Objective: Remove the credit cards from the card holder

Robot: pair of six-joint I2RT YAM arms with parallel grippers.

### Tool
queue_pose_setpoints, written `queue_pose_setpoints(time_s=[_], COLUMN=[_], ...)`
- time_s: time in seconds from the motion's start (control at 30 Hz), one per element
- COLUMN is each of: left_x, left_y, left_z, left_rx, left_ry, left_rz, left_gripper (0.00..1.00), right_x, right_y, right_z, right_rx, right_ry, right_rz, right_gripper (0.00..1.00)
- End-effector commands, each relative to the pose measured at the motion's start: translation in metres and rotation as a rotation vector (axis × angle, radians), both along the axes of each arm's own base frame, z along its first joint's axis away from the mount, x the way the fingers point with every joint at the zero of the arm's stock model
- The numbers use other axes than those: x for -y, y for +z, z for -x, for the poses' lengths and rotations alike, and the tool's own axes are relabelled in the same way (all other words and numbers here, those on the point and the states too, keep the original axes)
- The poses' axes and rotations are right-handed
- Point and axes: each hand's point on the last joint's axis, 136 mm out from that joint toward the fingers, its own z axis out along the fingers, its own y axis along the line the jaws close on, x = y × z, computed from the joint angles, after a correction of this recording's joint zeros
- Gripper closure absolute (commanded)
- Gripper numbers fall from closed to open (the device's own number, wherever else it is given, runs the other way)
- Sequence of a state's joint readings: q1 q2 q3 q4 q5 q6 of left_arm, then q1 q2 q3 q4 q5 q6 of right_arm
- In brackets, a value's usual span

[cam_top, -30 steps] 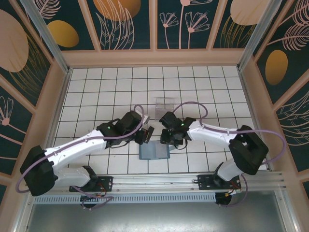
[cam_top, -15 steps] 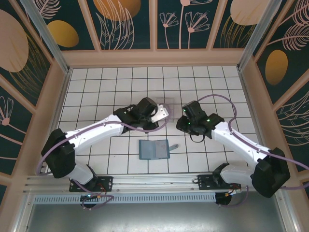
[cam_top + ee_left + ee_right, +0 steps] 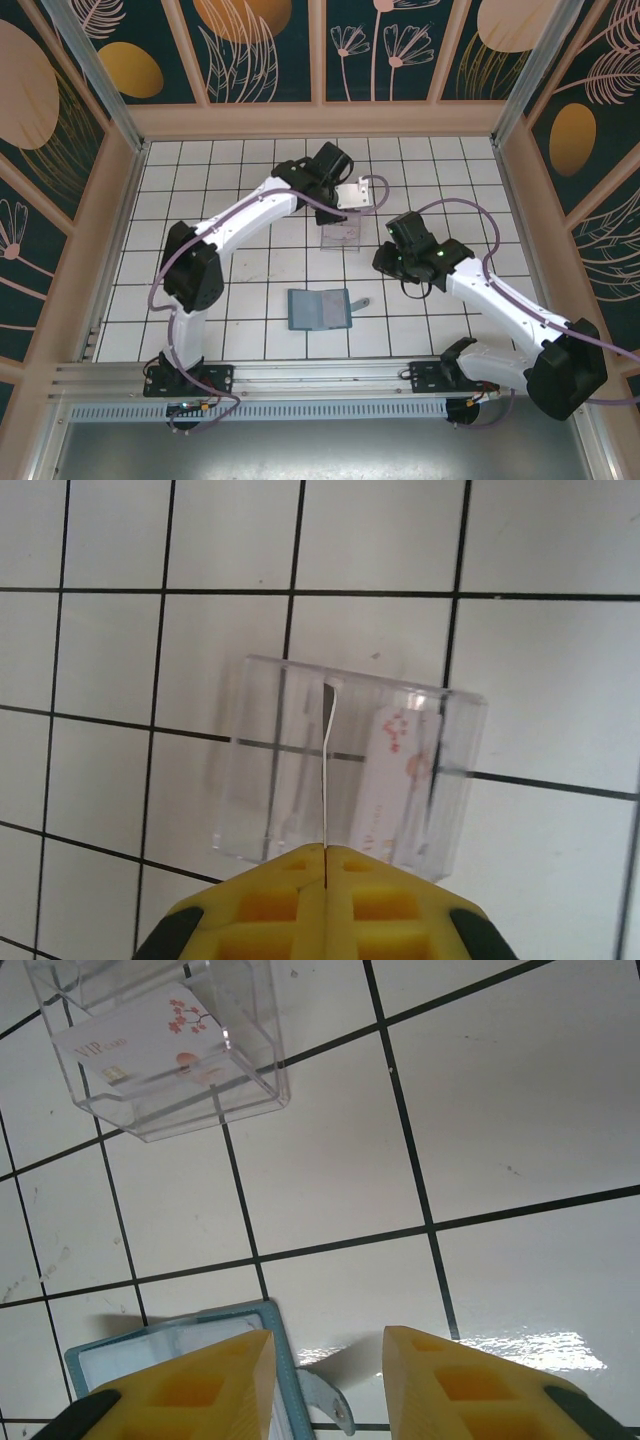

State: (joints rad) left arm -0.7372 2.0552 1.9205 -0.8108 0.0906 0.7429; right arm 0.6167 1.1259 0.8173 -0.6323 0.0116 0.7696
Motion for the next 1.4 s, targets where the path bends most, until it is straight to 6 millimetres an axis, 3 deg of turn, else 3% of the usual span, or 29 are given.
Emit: queue_pose_setpoints(time_s=[0.0,0.33,0.5,0.77,1.17,1.37], left_x=[-0.012,-0.002,0.003,-0.010,-0.014,-0.017], left_y=[-0.010,-0.026,-0.038,-0.063,-0.060,-0.069], left_z=[0.003,-0.031,-0.031,-0.032,-0.021,-0.039], left_rx=[-0.061,-0.029,-0.037,-0.086,-0.146,-0.092], left_ry=[-0.086,-0.155,-0.203,-0.188,-0.183,-0.139], left_rz=[-0.097,-0.128,-0.132,-0.210,-0.207,-0.248], left_gripper=[1.00,1.00,1.00,1.00,1.00,1.00], right_x=[0.012,0.012,0.016,0.020,0.014,0.014], right_y=[-0.004,-0.010,-0.012,-0.013,-0.017,-0.019], right_z=[0.002,0.002,0.003,0.002,0.000,-0.001], right_rx=[-0.002,-0.015,-0.023,-0.022,-0.038,-0.043], right_ry=[-0.051,-0.063,-0.068,-0.076,-0.046,-0.045], right_rz=[0.024,0.005,0.006,0.008,0.002,0.006], right_gripper=[0.66,0.66,0.66,0.66,0.66,0.66])
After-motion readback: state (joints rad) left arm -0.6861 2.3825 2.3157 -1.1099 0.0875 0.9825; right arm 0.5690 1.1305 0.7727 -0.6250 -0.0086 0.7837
